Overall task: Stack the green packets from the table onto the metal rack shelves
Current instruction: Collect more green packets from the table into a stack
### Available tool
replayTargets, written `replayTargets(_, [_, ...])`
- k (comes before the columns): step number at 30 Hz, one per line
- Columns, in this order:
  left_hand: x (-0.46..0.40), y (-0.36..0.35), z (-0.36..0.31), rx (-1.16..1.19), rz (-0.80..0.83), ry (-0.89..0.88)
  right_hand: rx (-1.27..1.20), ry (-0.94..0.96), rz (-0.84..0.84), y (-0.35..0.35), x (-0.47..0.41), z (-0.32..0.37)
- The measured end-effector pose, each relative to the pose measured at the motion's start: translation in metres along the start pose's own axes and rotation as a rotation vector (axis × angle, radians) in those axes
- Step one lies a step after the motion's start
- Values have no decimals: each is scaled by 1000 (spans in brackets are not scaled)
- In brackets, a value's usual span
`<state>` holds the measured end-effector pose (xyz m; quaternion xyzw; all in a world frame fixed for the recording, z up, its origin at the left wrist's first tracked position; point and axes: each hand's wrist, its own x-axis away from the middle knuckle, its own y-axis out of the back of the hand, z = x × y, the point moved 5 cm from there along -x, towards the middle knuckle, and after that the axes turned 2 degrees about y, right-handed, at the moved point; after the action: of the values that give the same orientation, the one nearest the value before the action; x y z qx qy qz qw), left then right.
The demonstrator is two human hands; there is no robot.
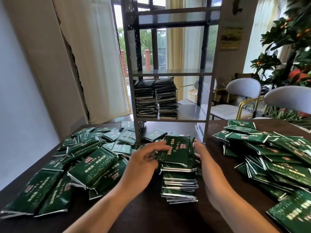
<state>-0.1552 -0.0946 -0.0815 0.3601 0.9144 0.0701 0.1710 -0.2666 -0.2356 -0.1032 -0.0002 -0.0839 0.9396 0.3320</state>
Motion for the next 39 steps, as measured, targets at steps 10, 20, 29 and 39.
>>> replayTargets(10, [5, -51, 21, 595, 167, 537, -184, -106, -25, -8, 1, -27])
replayTargets(20, [5, -68, 24, 618, 222, 555, -228, -106, 74, -3, 6, -17])
replayTargets(29, [-32, -10, 41, -219, 140, 389, -59, -69, 36, 2, 0, -22])
replayTargets(39, [-42, 27, 74, -1331, 230, -10, -1, -81, 49, 7, -8, -29])
